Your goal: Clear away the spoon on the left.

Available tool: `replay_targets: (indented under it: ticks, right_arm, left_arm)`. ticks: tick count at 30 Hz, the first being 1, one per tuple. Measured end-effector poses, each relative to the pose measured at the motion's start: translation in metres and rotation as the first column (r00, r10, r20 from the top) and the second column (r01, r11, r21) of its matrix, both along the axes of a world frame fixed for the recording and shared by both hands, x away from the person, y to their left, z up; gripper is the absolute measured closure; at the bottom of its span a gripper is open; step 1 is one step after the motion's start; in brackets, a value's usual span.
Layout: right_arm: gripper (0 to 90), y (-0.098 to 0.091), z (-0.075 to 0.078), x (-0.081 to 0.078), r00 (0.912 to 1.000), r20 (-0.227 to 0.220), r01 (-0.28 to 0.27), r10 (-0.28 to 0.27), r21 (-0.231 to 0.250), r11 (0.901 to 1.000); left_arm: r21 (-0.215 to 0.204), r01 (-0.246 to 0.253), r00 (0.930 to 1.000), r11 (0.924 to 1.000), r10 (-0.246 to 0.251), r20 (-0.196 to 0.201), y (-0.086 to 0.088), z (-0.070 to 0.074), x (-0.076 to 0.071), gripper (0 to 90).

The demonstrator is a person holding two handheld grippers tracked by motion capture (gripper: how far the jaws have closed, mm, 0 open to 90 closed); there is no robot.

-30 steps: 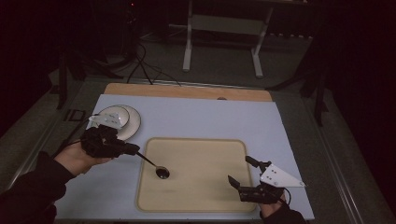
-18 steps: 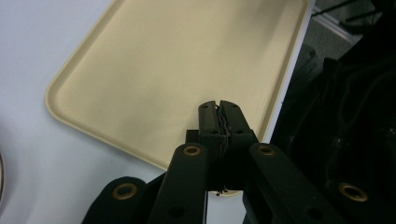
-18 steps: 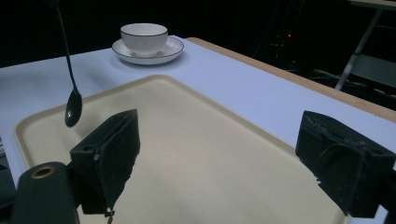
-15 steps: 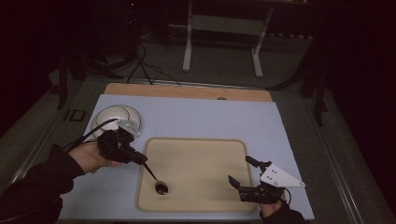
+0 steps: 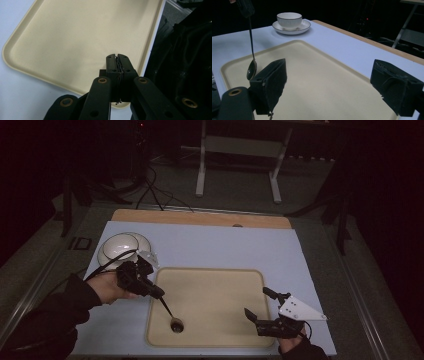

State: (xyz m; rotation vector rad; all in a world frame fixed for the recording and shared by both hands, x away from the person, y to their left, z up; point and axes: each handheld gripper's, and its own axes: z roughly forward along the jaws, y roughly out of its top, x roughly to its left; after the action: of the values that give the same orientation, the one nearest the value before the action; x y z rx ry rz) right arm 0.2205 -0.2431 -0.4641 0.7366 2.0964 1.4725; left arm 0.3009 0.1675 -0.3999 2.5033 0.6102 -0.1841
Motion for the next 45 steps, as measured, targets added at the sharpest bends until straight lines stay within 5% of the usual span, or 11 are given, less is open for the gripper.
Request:
replay_targets:
  ticks: [12,20,32,45]
  right_arm:
    - [13.9,0.0,0.0,0.0,1.0,-0.003,-0.001,0.001,-0.001,1.0]
    - [13.9,0.0,0.0,0.0,1.0,-0.004,-0.004,0.004,-0.002,1.0]
    - [13.9,0.0,-0.001,0.001,0.9999,-0.009,-0.005,0.005,0.002,1.0]
    - [13.9,0.0,-0.001,0.001,0.9999,-0.01,-0.006,0.006,0.004,1.0]
  left_arm:
    - [-0.039,-0.027,0.9996,0.9989,0.027,-0.003,-0.009,-0.008,0.015,85.6]
    - [-0.095,-0.089,0.9959,0.9915,0.087,-0.024,-0.016,-0.029,0.036,84.1]
    - [-0.171,-0.189,0.982,0.9671,0.187,-0.028,-0.017,-0.058,0.058,80.9]
    - [-0.187,-0.272,0.9619,0.9439,0.263,-0.076,-0.023,-0.095,0.078,80.1]
